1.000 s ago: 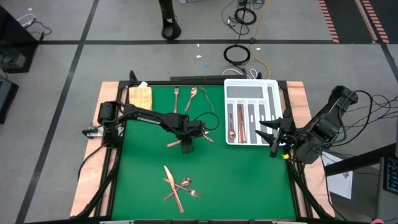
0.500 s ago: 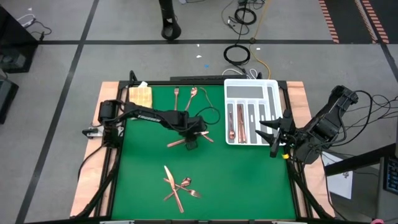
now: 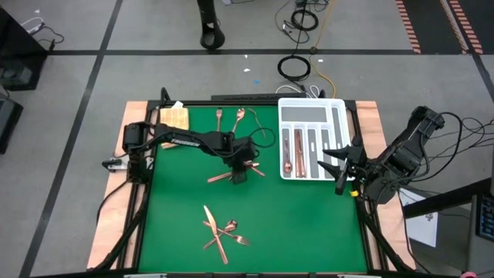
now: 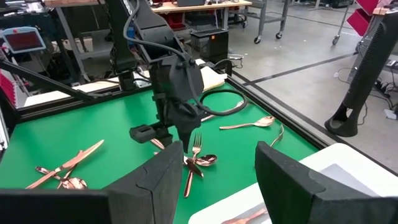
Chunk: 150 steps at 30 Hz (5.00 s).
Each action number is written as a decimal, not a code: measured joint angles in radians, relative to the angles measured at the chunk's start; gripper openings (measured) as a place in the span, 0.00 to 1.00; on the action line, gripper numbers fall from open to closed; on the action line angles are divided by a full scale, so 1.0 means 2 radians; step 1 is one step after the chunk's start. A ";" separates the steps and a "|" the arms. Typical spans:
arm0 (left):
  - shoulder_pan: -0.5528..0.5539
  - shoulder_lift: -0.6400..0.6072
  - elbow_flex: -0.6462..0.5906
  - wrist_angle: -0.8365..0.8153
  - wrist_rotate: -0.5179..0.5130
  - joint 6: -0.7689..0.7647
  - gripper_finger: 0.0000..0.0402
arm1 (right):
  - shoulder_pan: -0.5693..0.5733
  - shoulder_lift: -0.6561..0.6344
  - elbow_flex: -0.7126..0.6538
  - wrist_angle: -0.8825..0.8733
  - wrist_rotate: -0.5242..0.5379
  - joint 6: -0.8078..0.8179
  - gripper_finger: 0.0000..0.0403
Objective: Sort silverware
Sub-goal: Put the top gold table knife into the silverware organizer, then put the gold table knife into the silverware organizer
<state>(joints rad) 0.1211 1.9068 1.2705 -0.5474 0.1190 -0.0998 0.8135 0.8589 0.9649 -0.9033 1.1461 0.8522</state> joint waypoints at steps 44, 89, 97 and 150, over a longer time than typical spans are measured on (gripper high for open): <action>-0.056 0.004 0.024 -0.040 -0.108 -0.050 0.67 | 0.000 0.000 0.000 -0.030 0.000 0.000 0.46; -0.049 0.063 0.017 -0.043 -0.116 -0.090 0.15 | 0.000 0.000 0.000 -0.037 0.000 0.013 0.46; -0.049 0.056 0.048 -0.081 -0.125 -0.105 0.01 | 0.000 0.000 0.000 -0.041 0.001 0.013 0.46; -0.034 0.069 0.075 -0.090 -0.068 -0.039 0.77 | 0.000 0.000 -0.001 -0.087 -0.011 0.053 0.46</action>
<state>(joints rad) 0.0539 2.0455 1.4209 -0.7282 -0.0165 -0.1769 0.8131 0.8587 0.9638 -1.0779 1.1238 0.9573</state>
